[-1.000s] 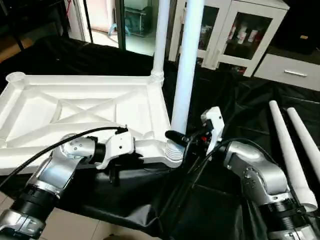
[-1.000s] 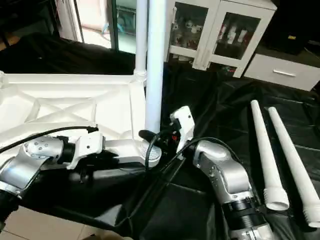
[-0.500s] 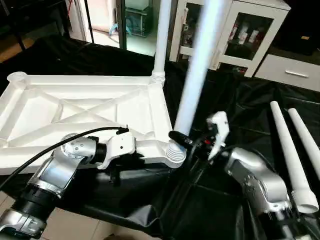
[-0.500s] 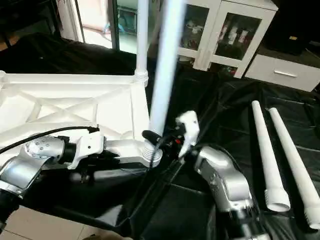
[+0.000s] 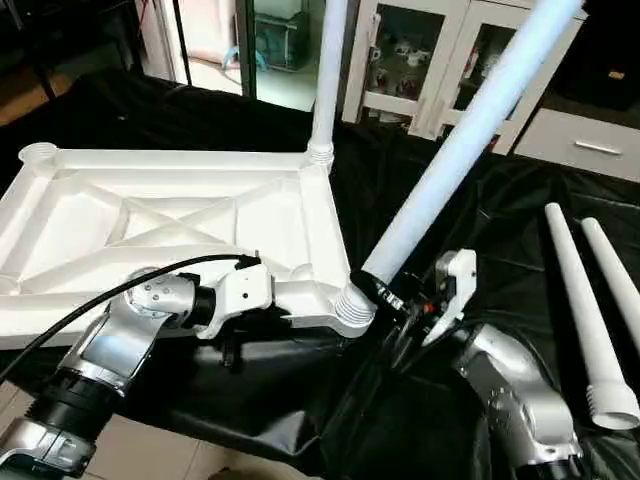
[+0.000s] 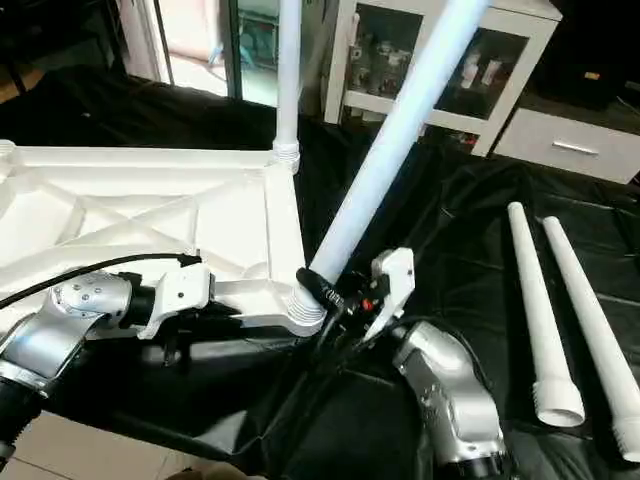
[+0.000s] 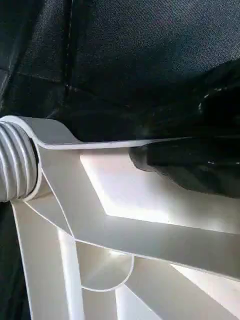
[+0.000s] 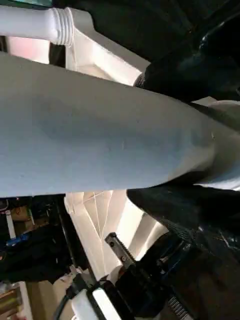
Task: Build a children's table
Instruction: Pick table leg
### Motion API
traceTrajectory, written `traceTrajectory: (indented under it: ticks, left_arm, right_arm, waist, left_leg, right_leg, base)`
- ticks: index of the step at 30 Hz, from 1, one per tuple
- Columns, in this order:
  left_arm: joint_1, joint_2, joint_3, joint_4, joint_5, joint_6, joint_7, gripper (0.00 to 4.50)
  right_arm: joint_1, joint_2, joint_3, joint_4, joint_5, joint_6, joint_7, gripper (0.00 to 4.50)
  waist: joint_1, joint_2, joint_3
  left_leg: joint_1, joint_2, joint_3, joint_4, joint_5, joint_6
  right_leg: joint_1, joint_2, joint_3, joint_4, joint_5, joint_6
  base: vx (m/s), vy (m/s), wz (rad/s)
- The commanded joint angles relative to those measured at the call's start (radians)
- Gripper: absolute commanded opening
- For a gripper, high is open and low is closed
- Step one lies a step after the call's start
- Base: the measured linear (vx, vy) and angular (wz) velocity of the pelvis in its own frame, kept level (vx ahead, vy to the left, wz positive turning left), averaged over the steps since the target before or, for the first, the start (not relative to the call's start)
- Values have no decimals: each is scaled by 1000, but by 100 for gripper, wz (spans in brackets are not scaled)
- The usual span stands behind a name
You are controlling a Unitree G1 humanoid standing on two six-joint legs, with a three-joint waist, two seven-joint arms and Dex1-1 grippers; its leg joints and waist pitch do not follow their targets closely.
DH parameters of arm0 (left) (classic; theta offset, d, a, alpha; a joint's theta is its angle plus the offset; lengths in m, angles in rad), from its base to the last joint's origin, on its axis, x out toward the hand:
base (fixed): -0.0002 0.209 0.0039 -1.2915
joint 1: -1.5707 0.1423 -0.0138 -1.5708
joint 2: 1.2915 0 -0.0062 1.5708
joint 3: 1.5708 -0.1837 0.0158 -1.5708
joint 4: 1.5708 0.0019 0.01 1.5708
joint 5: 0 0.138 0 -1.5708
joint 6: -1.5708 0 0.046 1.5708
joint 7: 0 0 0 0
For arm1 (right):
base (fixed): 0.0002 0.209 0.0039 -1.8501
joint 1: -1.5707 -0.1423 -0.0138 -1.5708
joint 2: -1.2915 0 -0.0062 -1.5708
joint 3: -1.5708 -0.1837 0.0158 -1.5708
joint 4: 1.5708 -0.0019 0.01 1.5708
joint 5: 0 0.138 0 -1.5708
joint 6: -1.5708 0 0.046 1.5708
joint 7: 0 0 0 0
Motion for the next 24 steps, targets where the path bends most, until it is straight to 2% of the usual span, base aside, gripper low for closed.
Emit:
traceTrajectory:
  ticks: [1,3,5,8,10,12,18,24]
  left_arm:
    - [18,-16,-20,-5,-29,-10,-27,1]
    - [19,-15,-20,-5,-28,-10,-26,1]
    - [20,-14,-20,-5,-27,-10,-27,1]
    - [20,-15,-20,-5,-26,-10,-25,1]
    - [21,-15,-19,-4,-26,-9,-24,1]
    - [22,-14,-19,-6,-26,-9,-24,1]
    - [24,-14,-15,-13,-28,-6,-20,1]
    - [25,-15,-12,-17,-29,-4,-18,1]
  right_arm:
    - [34,-47,-21,62,-76,9,-35,188]
    - [36,-76,22,83,-138,-10,-43,188]
    - [36,-87,42,91,-166,-20,-44,188]
    - [36,-98,64,97,-174,-14,-19,188]
    - [34,-105,78,106,-194,-23,-16,188]
    - [33,-107,85,111,-206,-34,-15,188]
    - [36,-121,114,132,-221,-32,-38,188]
    - [40,-112,94,172,-230,-14,-69,188]
  waist:
    - [-9,8,-36]
    - [-10,7,-36]
    - [-10,6,-33]
    - [-10,4,-33]
    - [-11,4,-32]
    - [-12,5,-32]
    - [-14,2,-32]
    - [-15,3,-30]
  left_leg:
    - [0,41,-13,-99,-331,11]
    - [-1,41,-12,-99,-326,14]
    - [-2,40,-12,-101,-333,15]
    - [-1,41,-15,-102,-345,18]
    - [-2,41,-15,-104,-338,18]
    - [0,41,-15,-104,-356,15]
    - [-1,42,-18,-107,-380,15]
    - [0,42,-20,-109,-407,13]
  right_leg:
    - [32,-64,35,-87,-475,-110]
    - [34,-63,35,-86,-459,-114]
    - [34,-63,35,-89,-483,-105]
    - [32,-66,35,-95,-538,-86]
    - [32,-65,35,-97,-544,-80]
    - [28,-65,36,-101,-562,-73]
    - [28,-65,36,-101,-562,-73]
    - [23,-66,36,-107,-609,-58]
  base:
    - [0,0,0]
    - [0,0,0]
    - [0,0,0]
    - [0,0,0]
    - [0,0,0]
    - [0,0,0]
    - [0,0,0]
    - [0,0,0]
